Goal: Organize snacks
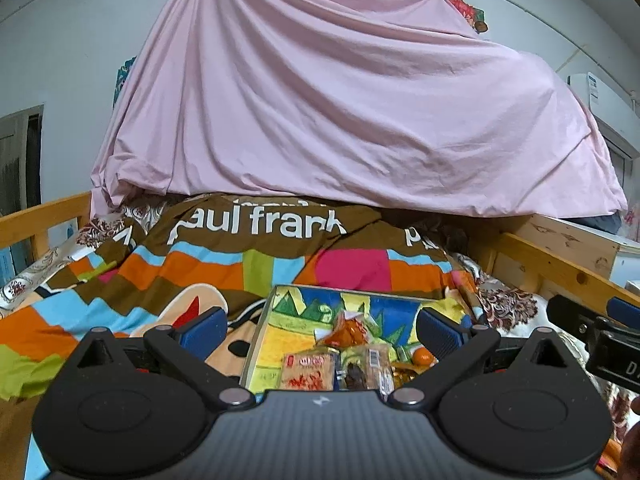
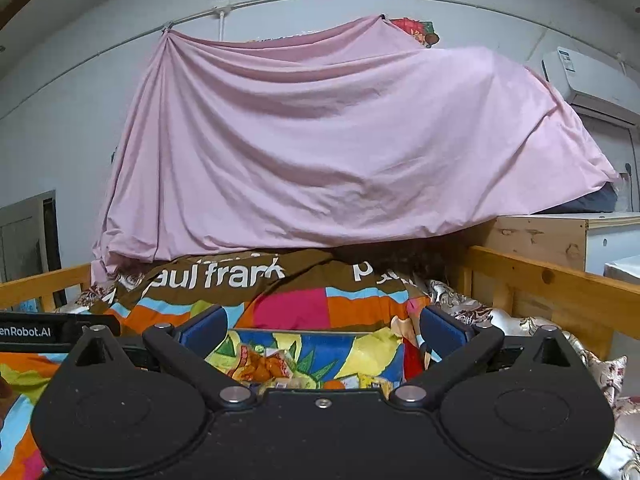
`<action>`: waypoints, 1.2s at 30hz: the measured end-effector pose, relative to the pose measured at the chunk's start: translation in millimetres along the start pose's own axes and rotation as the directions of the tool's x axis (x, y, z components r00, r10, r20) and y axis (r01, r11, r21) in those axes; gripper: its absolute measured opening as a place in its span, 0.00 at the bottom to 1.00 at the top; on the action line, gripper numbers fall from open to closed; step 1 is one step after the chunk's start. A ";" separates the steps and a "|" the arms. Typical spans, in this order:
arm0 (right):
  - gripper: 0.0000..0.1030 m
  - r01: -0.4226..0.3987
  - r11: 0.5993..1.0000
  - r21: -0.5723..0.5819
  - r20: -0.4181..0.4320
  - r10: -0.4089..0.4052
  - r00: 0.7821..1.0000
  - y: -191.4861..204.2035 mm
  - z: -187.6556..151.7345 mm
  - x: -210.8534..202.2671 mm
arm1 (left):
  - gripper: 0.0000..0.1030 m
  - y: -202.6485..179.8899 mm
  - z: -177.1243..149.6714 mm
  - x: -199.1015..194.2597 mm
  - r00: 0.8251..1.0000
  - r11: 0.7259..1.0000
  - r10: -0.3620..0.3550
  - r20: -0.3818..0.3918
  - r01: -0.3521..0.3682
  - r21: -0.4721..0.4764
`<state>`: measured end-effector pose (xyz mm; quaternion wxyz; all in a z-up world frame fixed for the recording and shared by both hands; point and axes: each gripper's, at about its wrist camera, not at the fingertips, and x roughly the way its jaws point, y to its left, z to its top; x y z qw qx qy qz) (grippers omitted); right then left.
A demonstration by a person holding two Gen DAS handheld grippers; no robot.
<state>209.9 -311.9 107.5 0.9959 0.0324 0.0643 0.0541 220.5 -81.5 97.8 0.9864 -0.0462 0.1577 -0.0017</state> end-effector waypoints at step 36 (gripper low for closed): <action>0.99 0.068 0.995 -0.075 -0.086 -0.074 0.994 69.4 -67.5 -94.3 | 1.00 69.8 -92.5 -91.6 0.998 1.000 0.000 0.055 0.002 -0.030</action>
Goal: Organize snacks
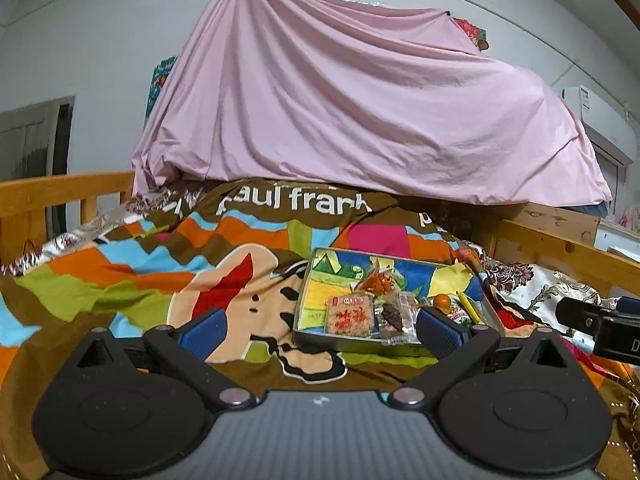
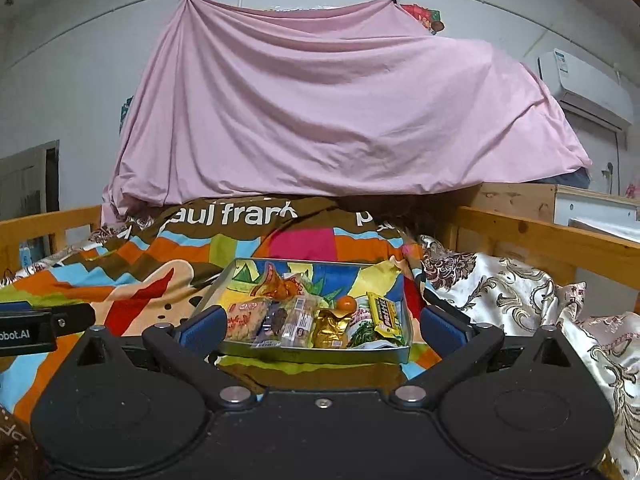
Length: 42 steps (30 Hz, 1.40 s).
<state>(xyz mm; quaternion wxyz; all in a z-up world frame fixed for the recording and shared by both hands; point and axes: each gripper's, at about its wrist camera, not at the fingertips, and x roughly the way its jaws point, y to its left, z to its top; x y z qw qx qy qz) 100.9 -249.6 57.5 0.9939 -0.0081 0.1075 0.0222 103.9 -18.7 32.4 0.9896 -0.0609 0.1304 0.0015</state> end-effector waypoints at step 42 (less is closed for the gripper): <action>0.99 -0.020 0.999 -0.025 -0.099 0.017 0.995 23.0 -38.2 19.7 | 1.00 15.6 -36.9 8.5 0.996 0.999 0.001 -0.095 0.003 0.048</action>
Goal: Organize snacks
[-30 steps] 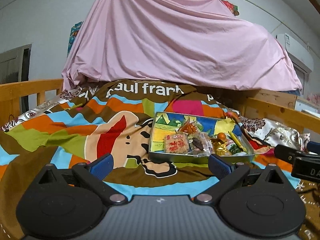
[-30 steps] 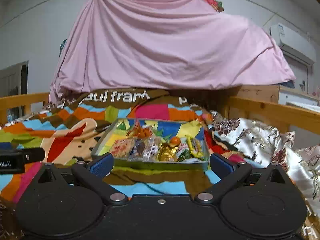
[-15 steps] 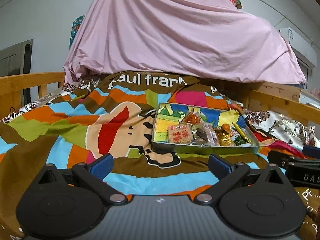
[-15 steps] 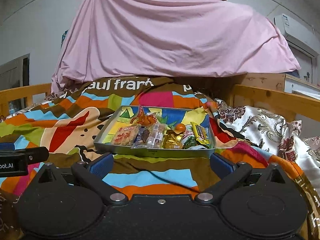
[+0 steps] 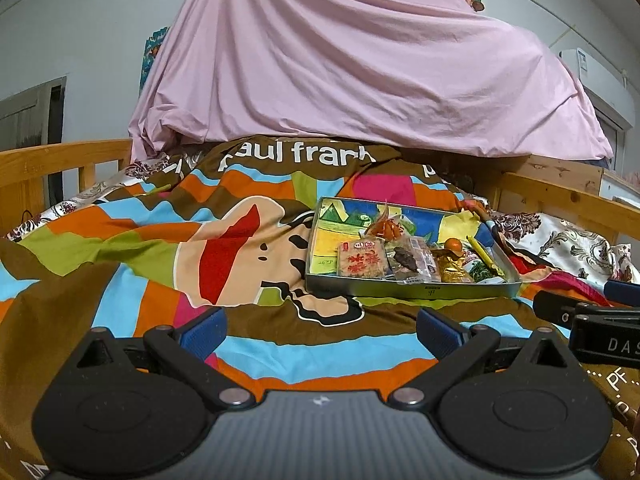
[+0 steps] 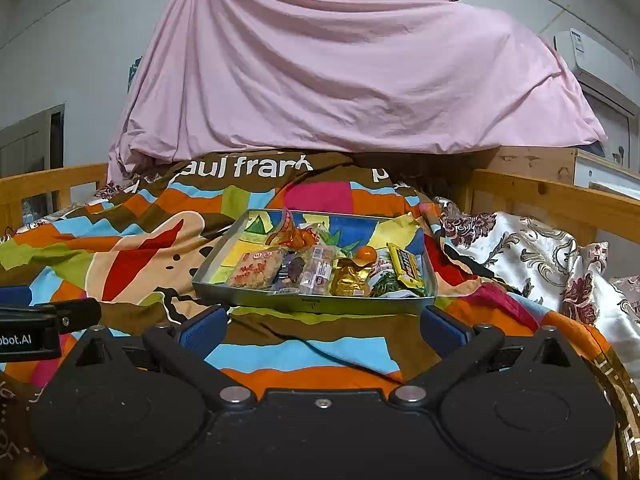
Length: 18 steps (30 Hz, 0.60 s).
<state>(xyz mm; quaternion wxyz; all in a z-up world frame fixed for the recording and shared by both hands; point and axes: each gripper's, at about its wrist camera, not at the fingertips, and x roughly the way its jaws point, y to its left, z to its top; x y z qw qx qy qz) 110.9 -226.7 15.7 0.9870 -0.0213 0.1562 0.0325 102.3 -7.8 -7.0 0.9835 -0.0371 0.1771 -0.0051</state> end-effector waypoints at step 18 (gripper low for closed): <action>0.99 -0.001 1.000 -0.004 -0.010 0.001 1.000 1.4 -0.9 1.5 | 1.00 4.2 0.0 0.8 1.000 1.000 0.008 -0.005 -0.008 -0.009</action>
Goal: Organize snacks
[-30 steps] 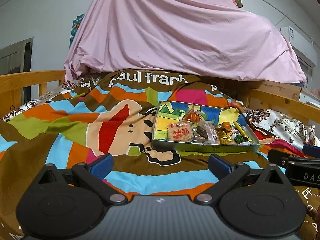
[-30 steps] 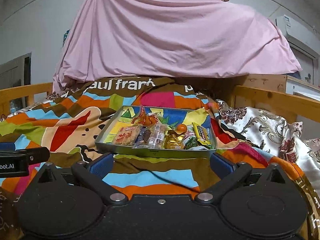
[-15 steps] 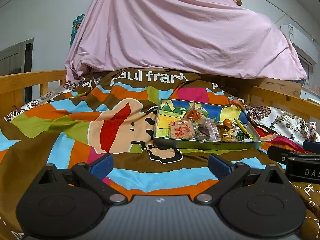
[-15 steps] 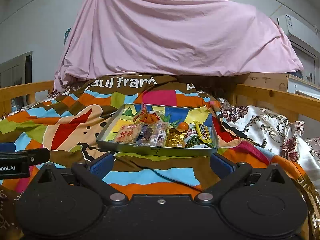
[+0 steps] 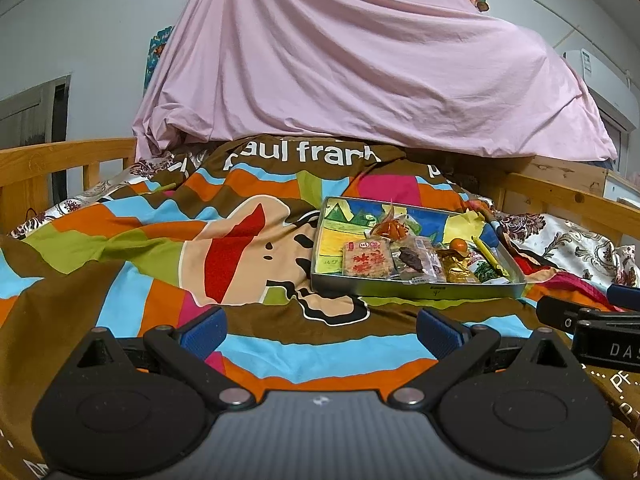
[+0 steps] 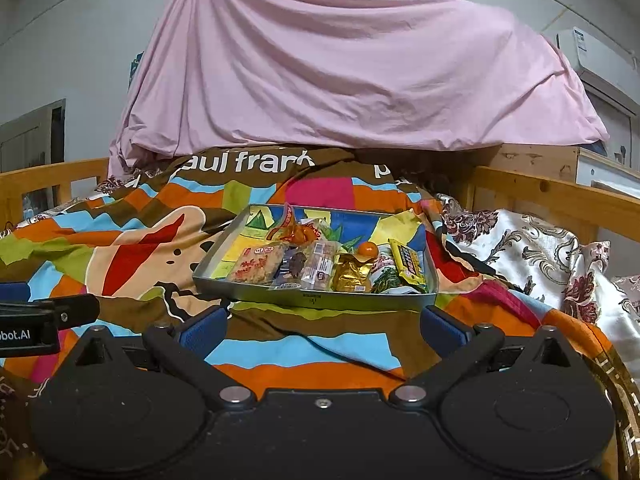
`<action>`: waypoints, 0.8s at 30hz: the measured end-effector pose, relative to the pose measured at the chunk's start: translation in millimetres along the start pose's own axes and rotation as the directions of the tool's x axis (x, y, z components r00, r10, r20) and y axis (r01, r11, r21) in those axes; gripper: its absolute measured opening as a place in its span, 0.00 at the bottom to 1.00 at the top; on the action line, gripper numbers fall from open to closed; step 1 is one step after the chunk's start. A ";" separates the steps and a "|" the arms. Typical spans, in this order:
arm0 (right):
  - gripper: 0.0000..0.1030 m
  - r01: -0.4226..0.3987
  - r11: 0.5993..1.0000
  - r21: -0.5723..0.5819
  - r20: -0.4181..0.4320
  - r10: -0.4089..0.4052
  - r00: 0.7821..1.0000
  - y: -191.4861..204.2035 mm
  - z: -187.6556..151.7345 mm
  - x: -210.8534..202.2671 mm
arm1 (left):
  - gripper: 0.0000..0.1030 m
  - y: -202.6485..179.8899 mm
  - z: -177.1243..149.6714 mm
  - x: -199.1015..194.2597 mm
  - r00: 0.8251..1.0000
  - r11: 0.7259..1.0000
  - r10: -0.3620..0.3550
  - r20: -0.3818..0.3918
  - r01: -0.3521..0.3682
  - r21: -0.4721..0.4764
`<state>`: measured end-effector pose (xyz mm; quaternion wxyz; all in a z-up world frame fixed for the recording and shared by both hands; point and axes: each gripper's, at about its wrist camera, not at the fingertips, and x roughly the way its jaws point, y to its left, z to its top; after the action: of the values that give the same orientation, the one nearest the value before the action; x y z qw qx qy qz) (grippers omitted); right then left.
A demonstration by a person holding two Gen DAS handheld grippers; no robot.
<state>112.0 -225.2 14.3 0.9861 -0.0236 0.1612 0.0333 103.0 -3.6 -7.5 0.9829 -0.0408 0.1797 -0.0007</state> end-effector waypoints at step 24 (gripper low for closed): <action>0.99 -0.001 1.000 -0.002 -0.002 0.001 1.000 0.7 0.7 -0.1 | 1.00 0.2 -2.4 1.0 1.000 1.000 0.003 -0.008 -0.003 0.015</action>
<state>112.1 -224.6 14.9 0.9859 -0.0243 0.1620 0.0338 103.1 -3.6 -10.1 0.9825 -0.0330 0.1834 -0.0008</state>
